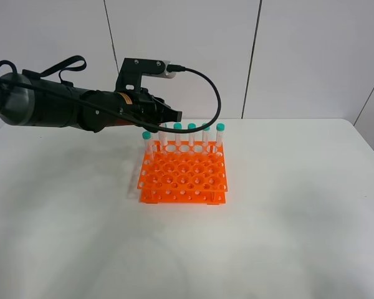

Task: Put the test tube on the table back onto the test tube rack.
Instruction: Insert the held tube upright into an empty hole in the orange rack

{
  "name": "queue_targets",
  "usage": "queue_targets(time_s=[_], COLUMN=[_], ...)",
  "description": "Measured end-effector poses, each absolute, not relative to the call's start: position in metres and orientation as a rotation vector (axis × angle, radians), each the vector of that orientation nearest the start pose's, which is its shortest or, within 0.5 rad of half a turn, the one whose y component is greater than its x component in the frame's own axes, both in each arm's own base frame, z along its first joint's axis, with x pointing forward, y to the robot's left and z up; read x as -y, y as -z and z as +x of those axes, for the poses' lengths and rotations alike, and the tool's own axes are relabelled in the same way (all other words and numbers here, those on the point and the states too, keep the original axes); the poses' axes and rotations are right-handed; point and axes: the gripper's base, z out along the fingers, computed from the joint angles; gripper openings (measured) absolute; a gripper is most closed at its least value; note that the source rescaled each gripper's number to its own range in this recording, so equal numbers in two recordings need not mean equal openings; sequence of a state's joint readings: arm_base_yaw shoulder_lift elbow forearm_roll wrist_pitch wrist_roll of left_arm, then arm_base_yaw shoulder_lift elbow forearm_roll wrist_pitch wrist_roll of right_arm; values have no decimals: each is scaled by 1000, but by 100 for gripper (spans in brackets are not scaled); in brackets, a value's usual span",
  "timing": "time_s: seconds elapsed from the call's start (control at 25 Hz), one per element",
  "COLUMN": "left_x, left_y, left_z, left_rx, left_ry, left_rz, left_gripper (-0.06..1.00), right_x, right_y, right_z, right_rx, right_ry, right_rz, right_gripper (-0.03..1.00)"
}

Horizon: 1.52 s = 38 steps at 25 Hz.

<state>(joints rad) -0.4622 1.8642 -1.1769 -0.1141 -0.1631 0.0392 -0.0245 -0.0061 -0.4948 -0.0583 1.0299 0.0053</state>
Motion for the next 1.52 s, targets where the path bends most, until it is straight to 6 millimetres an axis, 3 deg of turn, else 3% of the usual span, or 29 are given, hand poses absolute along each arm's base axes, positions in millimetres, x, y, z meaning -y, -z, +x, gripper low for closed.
queue_targets(time_s=[0.96, 1.28, 1.52], left_x=[188, 190, 190], left_y=[-189, -159, -158], left_z=[382, 387, 388], left_rx=[-2040, -2086, -2081], left_ry=[325, 310, 310], left_rz=[358, 365, 364], left_gripper=[0, 0, 0], right_x=[4, 4, 4], right_y=[-278, -278, -278], right_z=[-4, -4, -4], right_rx=[-2012, -2012, -2012], right_ry=[82, 82, 82], right_rz=[32, 32, 32], right_gripper=[100, 100, 100])
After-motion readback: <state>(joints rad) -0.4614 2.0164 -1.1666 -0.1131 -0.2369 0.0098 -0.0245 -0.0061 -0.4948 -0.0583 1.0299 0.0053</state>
